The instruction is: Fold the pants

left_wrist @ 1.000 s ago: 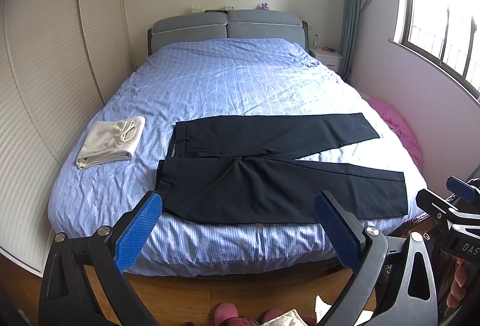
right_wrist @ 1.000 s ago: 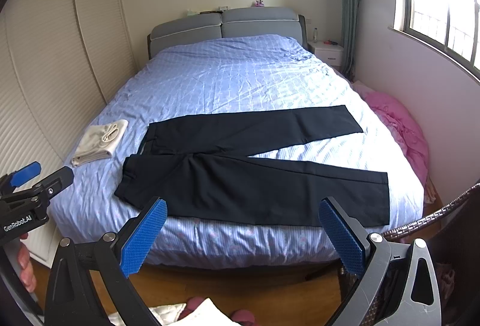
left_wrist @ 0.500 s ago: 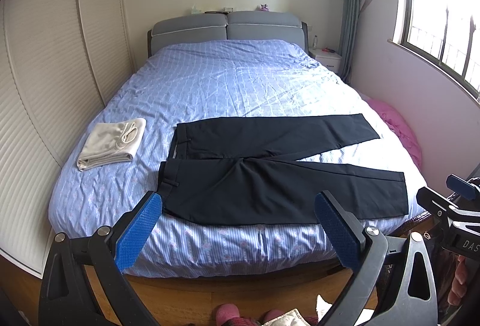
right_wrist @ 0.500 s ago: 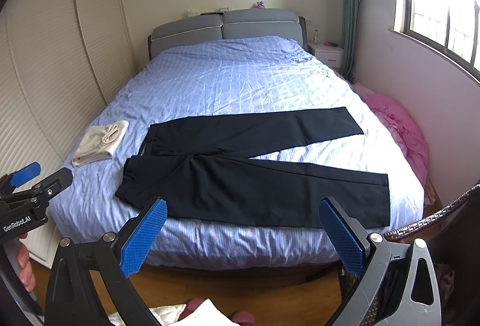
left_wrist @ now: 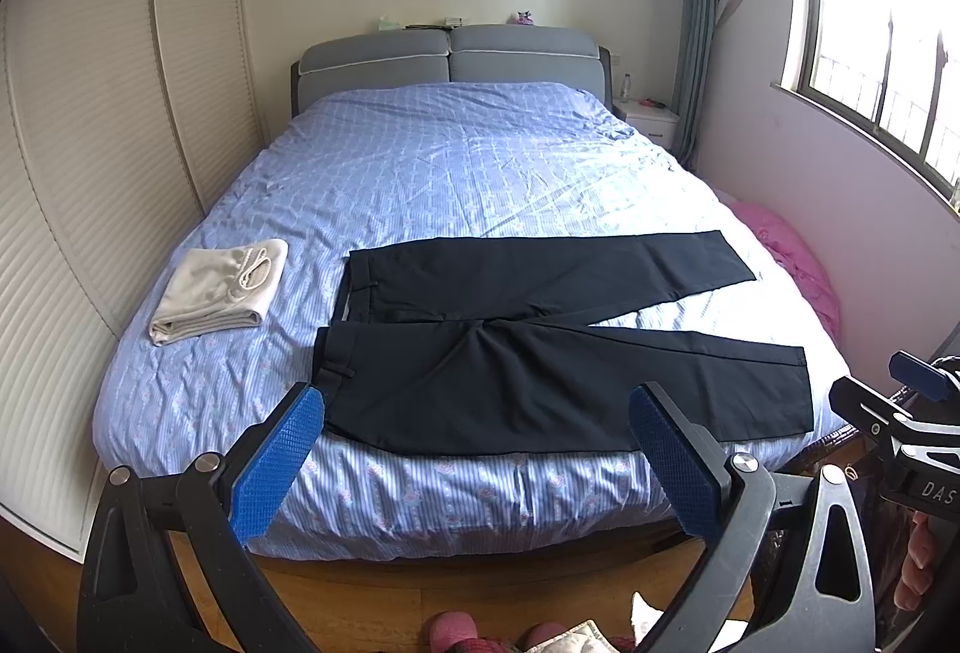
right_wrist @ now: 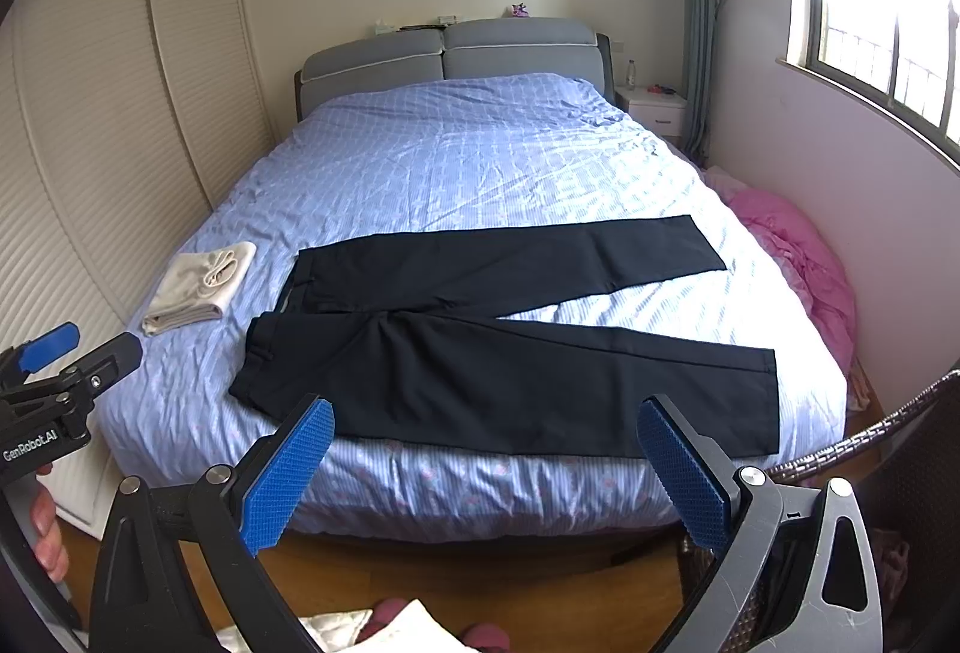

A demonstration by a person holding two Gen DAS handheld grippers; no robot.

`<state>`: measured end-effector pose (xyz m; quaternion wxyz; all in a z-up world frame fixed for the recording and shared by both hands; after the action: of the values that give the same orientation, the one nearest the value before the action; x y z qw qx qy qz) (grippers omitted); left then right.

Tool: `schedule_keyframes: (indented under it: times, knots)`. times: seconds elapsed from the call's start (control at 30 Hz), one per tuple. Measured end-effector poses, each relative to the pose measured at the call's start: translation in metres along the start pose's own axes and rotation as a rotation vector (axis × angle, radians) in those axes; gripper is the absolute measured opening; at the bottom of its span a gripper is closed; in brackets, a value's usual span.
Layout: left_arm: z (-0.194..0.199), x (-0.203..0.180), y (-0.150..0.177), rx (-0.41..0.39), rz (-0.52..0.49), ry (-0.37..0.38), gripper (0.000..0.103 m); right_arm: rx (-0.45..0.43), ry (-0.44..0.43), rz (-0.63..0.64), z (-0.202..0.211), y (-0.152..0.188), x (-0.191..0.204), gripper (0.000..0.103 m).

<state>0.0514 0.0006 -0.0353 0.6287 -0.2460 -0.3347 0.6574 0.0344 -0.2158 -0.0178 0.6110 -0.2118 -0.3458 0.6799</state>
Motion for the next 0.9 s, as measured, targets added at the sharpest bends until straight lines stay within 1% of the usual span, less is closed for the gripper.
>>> schedule_keyframes:
  times: [0.57,0.9]
  knots:
    - [-0.002,0.002,-0.001,0.004,0.003,0.005,0.103,0.007,0.002,0.002,-0.003,0.001,0.002,0.102]
    - [-0.013,0.007,0.001,0.025,0.009,0.005,0.103,0.029,0.004,0.006,-0.010,0.002,0.006,0.102]
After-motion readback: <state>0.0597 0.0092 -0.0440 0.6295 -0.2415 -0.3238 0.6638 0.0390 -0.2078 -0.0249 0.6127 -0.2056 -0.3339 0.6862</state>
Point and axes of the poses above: each gripper's, at about its wrist camera, not at the fingertips, and z roughly against the way its jaws point, x to its left, y to its underside, the point moved 8 cm from there along -z, roughly the way its jaws point, and after that the axes turned 8 degrees about -y, right-handed, at the moved point
